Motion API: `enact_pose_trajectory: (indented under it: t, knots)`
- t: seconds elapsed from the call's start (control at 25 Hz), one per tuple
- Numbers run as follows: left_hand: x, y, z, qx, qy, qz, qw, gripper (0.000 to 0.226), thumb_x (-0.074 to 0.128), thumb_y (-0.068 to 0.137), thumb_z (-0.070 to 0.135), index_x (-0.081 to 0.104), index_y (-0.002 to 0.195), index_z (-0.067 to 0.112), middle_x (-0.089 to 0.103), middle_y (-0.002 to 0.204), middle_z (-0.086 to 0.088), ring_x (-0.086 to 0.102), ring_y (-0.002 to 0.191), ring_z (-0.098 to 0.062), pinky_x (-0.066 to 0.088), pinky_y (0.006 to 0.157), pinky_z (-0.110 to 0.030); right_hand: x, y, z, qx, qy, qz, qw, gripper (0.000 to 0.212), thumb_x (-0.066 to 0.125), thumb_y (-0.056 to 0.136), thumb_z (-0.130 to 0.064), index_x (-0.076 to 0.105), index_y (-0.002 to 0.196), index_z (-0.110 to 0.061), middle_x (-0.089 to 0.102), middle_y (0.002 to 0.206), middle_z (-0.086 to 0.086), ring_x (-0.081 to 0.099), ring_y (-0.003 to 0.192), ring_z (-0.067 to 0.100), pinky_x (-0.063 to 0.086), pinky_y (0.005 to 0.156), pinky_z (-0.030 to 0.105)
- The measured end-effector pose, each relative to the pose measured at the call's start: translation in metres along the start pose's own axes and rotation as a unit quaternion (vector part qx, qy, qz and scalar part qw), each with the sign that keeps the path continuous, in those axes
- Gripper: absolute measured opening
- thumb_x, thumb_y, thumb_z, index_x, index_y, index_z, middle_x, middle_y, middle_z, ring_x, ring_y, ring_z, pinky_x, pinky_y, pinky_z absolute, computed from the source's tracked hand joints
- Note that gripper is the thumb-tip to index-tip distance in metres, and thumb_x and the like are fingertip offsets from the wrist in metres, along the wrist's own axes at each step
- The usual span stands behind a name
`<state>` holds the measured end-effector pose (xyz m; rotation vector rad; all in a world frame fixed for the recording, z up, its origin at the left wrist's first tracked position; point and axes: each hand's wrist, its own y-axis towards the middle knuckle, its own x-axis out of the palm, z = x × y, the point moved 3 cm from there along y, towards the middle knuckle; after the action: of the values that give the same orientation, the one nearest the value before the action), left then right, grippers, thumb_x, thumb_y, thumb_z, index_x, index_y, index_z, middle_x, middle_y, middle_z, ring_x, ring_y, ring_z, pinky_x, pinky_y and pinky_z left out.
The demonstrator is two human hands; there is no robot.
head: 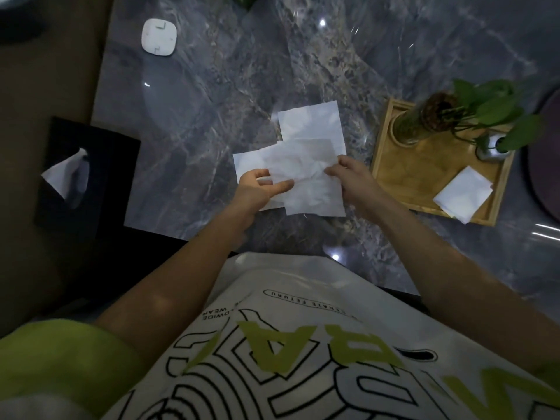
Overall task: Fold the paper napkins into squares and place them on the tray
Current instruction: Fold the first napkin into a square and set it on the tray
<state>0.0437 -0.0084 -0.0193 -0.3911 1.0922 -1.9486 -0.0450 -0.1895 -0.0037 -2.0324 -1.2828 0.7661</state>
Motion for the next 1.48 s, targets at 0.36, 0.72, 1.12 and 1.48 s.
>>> enact_pose_trajectory:
  t: [0.36,0.72,1.12,1.48]
  knots:
    - [-0.019,-0.001,0.018,0.094,-0.042,-0.08,0.992,0.005,0.069,0.088,0.012,0.069,0.093,0.014,0.072,0.091,-0.002,0.067,0.085,-0.016,0.055,0.084,-0.032,0.001,-0.015,-0.017,-0.02,0.101,-0.014,0.995,0.02,0.052,0.099,-0.017,0.059,0.117,-0.01,0.069,0.107,-0.002,0.07,0.087,0.01,0.056,0.067,0.026]
    - [-0.053,0.001,0.029,0.127,-0.062,-0.124,0.982,0.017,0.075,0.083,0.01,0.068,0.099,0.007,0.074,0.087,-0.008,0.071,0.08,-0.02,0.057,0.073,-0.033,0.017,-0.032,-0.028,-0.044,0.139,-0.004,0.989,0.02,0.061,0.094,-0.013,0.062,0.114,-0.011,0.069,0.114,0.004,0.07,0.102,0.022,0.06,0.08,0.039]
    - [-0.065,0.001,0.068,0.171,-0.044,-0.141,0.974,0.015,0.071,0.083,-0.001,0.07,0.091,0.012,0.071,0.092,-0.008,0.072,0.079,-0.012,0.057,0.07,-0.026,0.02,-0.045,-0.041,-0.077,0.137,0.035,0.987,0.026,0.061,0.09,0.003,0.061,0.114,-0.009,0.071,0.109,0.015,0.071,0.098,0.029,0.06,0.083,0.04]
    - [-0.042,-0.024,0.089,0.2,-0.071,-0.106,0.972,0.02,0.068,0.085,-0.003,0.072,0.085,0.017,0.074,0.08,0.003,0.072,0.077,-0.011,0.057,0.072,-0.026,-0.018,-0.049,-0.059,-0.123,0.174,0.003,0.977,0.022,0.062,0.088,0.006,0.064,0.091,-0.015,0.07,0.085,0.004,0.068,0.076,0.019,0.06,0.068,0.034]
